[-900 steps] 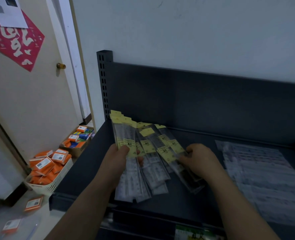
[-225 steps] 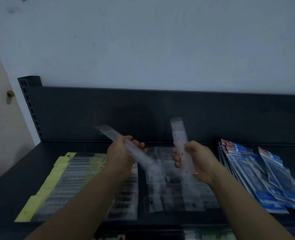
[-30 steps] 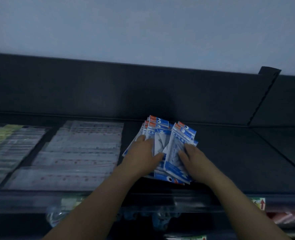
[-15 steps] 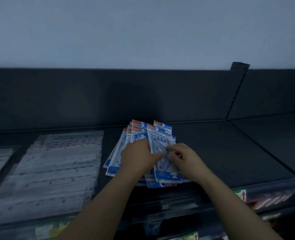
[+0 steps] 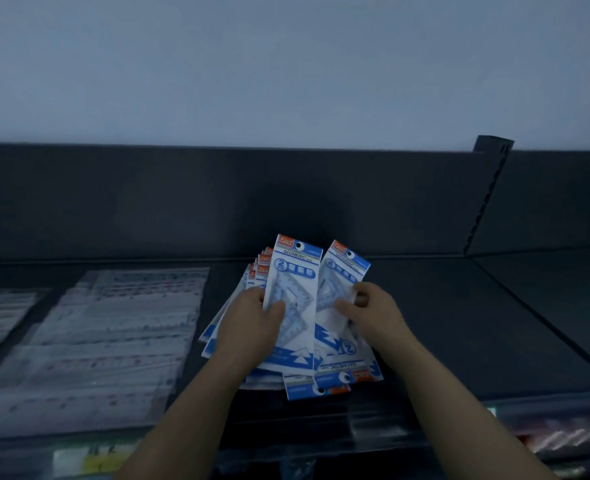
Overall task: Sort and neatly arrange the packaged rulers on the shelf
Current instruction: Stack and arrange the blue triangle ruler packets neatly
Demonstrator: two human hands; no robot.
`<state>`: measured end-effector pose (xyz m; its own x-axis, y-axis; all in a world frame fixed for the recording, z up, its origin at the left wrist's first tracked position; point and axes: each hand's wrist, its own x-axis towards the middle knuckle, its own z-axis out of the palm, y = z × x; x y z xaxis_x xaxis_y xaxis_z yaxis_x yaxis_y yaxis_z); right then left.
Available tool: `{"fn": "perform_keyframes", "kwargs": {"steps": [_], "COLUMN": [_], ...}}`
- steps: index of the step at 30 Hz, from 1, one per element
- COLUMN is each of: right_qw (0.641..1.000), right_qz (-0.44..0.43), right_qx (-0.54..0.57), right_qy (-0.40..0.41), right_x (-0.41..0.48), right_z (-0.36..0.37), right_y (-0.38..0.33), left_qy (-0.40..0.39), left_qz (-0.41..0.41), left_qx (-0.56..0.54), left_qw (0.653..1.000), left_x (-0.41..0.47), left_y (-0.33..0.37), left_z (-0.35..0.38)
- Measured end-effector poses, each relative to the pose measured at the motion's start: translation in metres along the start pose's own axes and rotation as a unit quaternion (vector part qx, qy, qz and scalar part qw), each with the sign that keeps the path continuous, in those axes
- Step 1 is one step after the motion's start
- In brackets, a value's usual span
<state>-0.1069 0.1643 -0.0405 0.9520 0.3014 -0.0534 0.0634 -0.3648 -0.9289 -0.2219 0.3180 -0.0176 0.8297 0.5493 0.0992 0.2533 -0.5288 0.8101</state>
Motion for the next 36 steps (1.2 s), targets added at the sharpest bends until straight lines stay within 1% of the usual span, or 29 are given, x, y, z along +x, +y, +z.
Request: {"fn": "perform_keyframes", "kwargs": {"steps": [3,5,7,10,13,14,15,16,18,20,22,25,26,28,29,31,32,34,36], "right_qw": [0.995,0.994,0.996,0.993,0.986,0.986,0.988,0.989,0.981,0.968,0.96,0.962,0.964,0.972,0.981,0.997,0.996,0.982,0.952], "right_qz": [-0.001,-0.029,-0.051,-0.066,-0.085,-0.091,-0.092,-0.087,-0.067,-0.051,-0.042,-0.024,-0.02,-0.02,-0.032,-0.069,-0.075,-0.047,-0.012], "right_qx": [0.094,0.097,0.049,-0.062,-0.098,-0.087,-0.049,0.015,0.161,0.242,0.277,0.272,0.26,0.223,0.18,0.03,-0.047,-0.181,-0.302], "right_qy": [0.016,0.042,0.054,0.071,0.102,0.111,0.117,0.116,0.085,0.051,0.018,-0.032,-0.05,-0.074,-0.063,-0.021,-0.009,-0.018,-0.047], "right_x": [0.004,0.011,0.018,0.024,0.025,0.027,0.028,0.029,0.027,0.023,0.017,0.006,0.002,-0.004,-0.004,0.0,0.001,0.005,0.005], "right_z": [-0.006,-0.016,-0.025,-0.034,-0.039,-0.04,-0.041,-0.042,-0.042,-0.041,-0.036,-0.02,-0.015,-0.011,-0.012,-0.021,-0.025,-0.028,-0.022], "right_y": [-0.003,-0.004,-0.003,0.004,0.007,0.008,0.007,0.004,-0.006,-0.017,-0.024,-0.028,-0.027,-0.025,-0.023,-0.016,-0.012,-0.004,0.002], "left_qy": [0.009,0.029,0.045,0.056,0.056,0.052,0.05,0.053,0.068,0.075,0.057,-0.003,-0.014,-0.008,0.009,0.052,0.068,0.075,0.059], "left_qz": [-0.012,-0.027,-0.042,-0.051,-0.057,-0.065,-0.069,-0.069,-0.062,-0.062,-0.079,-0.104,-0.101,-0.085,-0.079,-0.072,-0.069,-0.065,-0.067], "left_qx": [-0.044,-0.097,-0.138,-0.145,-0.154,-0.167,-0.178,-0.181,-0.179,-0.212,-0.272,-0.352,-0.358,-0.323,-0.296,-0.252,-0.238,-0.226,-0.226], "left_qw": [0.999,0.994,0.988,0.986,0.985,0.982,0.98,0.98,0.98,0.972,0.957,0.93,0.928,0.943,0.952,0.964,0.966,0.969,0.97], "left_x": [-0.003,-0.004,-0.003,-0.003,-0.001,-0.001,-0.001,-0.001,-0.001,-0.001,0.0,0.0,-0.001,-0.001,-0.001,-0.002,-0.002,-0.004,-0.005], "left_y": [0.002,0.005,0.006,0.007,0.007,0.008,0.009,0.01,0.015,0.02,0.026,0.034,0.034,0.029,0.026,0.018,0.015,0.011,0.009], "left_z": [0.004,0.004,0.005,0.01,0.015,0.016,0.016,0.015,0.014,0.013,0.014,0.018,0.02,0.023,0.022,0.018,0.016,0.013,0.013]}}
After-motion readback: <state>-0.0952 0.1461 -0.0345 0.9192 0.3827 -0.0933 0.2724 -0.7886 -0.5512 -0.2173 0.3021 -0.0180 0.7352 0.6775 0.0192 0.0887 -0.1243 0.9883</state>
